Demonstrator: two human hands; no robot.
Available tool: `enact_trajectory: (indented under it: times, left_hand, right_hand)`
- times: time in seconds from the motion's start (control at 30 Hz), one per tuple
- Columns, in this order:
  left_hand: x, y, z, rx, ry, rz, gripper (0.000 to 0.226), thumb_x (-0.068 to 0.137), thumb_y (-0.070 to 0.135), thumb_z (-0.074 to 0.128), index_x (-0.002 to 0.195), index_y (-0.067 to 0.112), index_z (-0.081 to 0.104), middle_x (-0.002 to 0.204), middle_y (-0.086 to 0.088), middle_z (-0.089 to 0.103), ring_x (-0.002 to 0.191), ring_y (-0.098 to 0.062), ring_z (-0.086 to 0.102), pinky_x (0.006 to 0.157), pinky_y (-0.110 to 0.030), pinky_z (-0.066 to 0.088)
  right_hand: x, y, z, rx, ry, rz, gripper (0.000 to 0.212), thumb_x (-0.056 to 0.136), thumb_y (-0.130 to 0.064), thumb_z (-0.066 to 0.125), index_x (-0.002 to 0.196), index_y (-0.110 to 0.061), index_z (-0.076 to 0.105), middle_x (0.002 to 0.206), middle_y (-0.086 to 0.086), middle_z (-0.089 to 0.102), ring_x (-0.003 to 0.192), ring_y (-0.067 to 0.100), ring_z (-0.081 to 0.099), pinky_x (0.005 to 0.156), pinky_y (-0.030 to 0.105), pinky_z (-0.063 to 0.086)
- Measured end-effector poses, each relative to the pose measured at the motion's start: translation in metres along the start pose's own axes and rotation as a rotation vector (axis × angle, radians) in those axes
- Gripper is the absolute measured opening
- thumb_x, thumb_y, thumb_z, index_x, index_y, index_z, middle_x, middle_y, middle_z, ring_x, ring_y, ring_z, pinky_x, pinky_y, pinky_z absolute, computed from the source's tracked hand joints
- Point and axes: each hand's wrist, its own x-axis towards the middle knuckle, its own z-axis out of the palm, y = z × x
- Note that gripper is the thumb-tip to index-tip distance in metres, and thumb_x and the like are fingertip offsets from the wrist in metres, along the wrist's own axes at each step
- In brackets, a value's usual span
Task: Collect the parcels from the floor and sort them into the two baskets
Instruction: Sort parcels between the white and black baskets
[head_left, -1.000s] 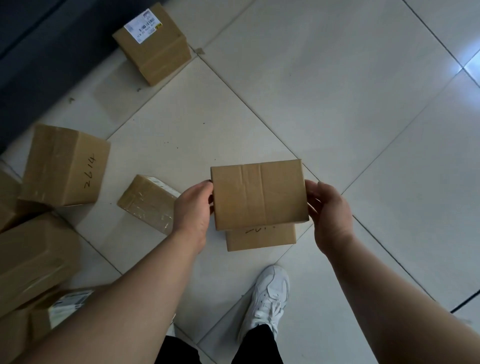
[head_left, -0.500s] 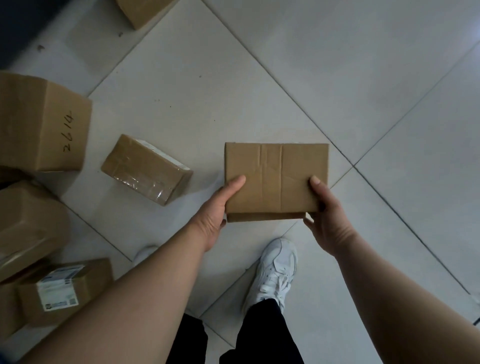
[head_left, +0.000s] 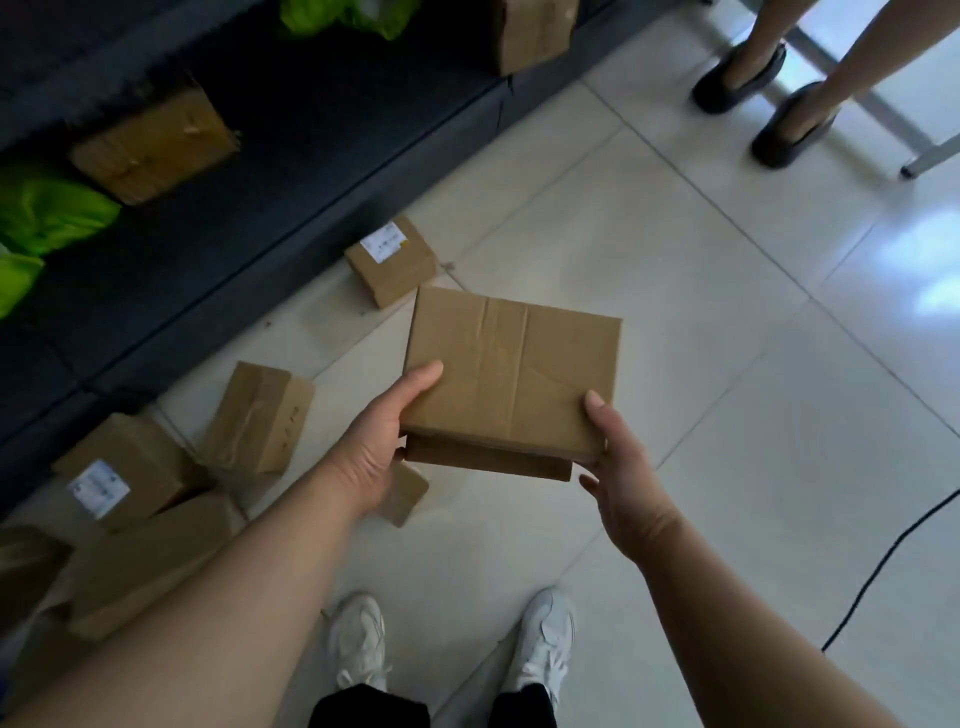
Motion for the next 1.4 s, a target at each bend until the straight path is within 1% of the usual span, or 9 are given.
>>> enact_trajectory:
  times: [0.13,0.33,0.43,0.6,0.77,1.13,1.2,1.3,1.4]
  left_hand:
    - [-0.087,0.093,-0.013,0.021,0.005,0.135,0.048,0.069,0.062,0.067,0.105,0.031,0.066,0.110,0.003,0.070,0.110,-0.020,0.058,0.106,-0.043,0.038]
    - [-0.229,0.169,-0.035,0.033,0.023,0.279,0.050,0.077,0.061,0.063,0.113,0.027,0.065,0.111,-0.004,0.071,0.095,-0.015,0.067,0.080,-0.029,0.054]
    - [-0.305,0.180,-0.043,-0.044,0.121,0.324,0.039,0.084,0.049,0.058,0.111,0.023,0.064,0.100,-0.005,0.070,0.080,-0.013,0.068,0.058,-0.022,0.051]
    - [-0.414,0.170,-0.061,-0.187,0.321,0.396,0.046,0.072,0.063,0.066,0.100,0.026,0.067,0.098,-0.004,0.071,0.095,-0.023,0.064,0.087,-0.037,0.050]
    - [-0.525,0.152,-0.079,-0.357,0.461,0.463,0.034,0.078,0.056,0.062,0.095,0.027,0.062,0.093,0.000,0.067,0.089,-0.018,0.061,0.068,-0.030,0.044]
    - [-0.736,0.080,-0.166,-0.599,0.892,0.663,0.044,0.075,0.060,0.069,0.108,0.033,0.057,0.123,-0.001,0.059,0.119,-0.023,0.052,0.110,-0.044,0.037]
    - [-0.770,0.061,-0.187,-0.624,0.918,0.673,0.060,0.075,0.062,0.068,0.123,0.028,0.056,0.118,0.001,0.064,0.110,-0.019,0.057,0.101,-0.036,0.043]
    - [-0.826,0.025,-0.223,-0.667,0.921,0.674,0.027,0.088,0.054,0.057,0.097,0.029,0.063,0.087,0.010,0.068,0.085,-0.010,0.061,0.068,-0.025,0.046]
    - [-0.882,-0.018,-0.263,-0.683,0.976,0.670,0.025,0.088,0.054,0.057,0.086,0.030,0.060,0.084,0.007,0.066,0.082,-0.014,0.060,0.065,-0.028,0.045]
  right_hand:
    - [-0.080,-0.084,0.035,0.041,-0.030,-0.120,0.036,0.075,-0.058,0.059,0.104,-0.036,0.062,0.110,-0.019,0.068,0.113,0.004,0.056,0.107,0.036,0.030]
    - [-0.193,-0.158,0.068,0.006,-0.152,-0.249,0.070,0.054,-0.074,0.057,0.113,-0.037,0.060,0.127,-0.017,0.060,0.127,0.009,0.048,0.116,0.043,0.022]
    - [-0.243,-0.179,0.081,-0.083,-0.274,-0.301,0.057,0.059,-0.069,0.061,0.106,-0.037,0.061,0.119,-0.019,0.062,0.117,0.003,0.051,0.114,0.041,0.024]
    - [-0.324,-0.204,0.111,-0.243,-0.430,-0.332,0.070,0.063,-0.071,0.068,0.117,-0.029,0.056,0.122,-0.005,0.061,0.117,0.017,0.053,0.113,0.040,0.028]
    - [-0.410,-0.218,0.154,-0.403,-0.563,-0.371,0.050,0.084,-0.062,0.055,0.116,-0.024,0.049,0.109,-0.002,0.060,0.109,0.022,0.054,0.097,0.035,0.032]
    - [-0.596,-0.167,0.287,-0.632,-0.908,-0.443,0.095,0.060,-0.079,0.058,0.135,-0.021,0.050,0.124,0.007,0.061,0.114,0.029,0.055,0.111,0.048,0.033]
    - [-0.630,-0.145,0.313,-0.667,-0.961,-0.446,0.085,0.066,-0.076,0.057,0.130,-0.021,0.051,0.120,0.007,0.061,0.111,0.029,0.056,0.108,0.049,0.036]
    - [-0.681,-0.105,0.355,-0.704,-1.040,-0.436,0.076,0.068,-0.076,0.058,0.123,-0.024,0.052,0.118,0.006,0.062,0.110,0.028,0.057,0.108,0.049,0.038]
    - [-0.732,-0.054,0.399,-0.733,-1.103,-0.412,0.080,0.063,-0.077,0.061,0.124,-0.026,0.053,0.119,0.005,0.063,0.110,0.027,0.058,0.106,0.047,0.040]
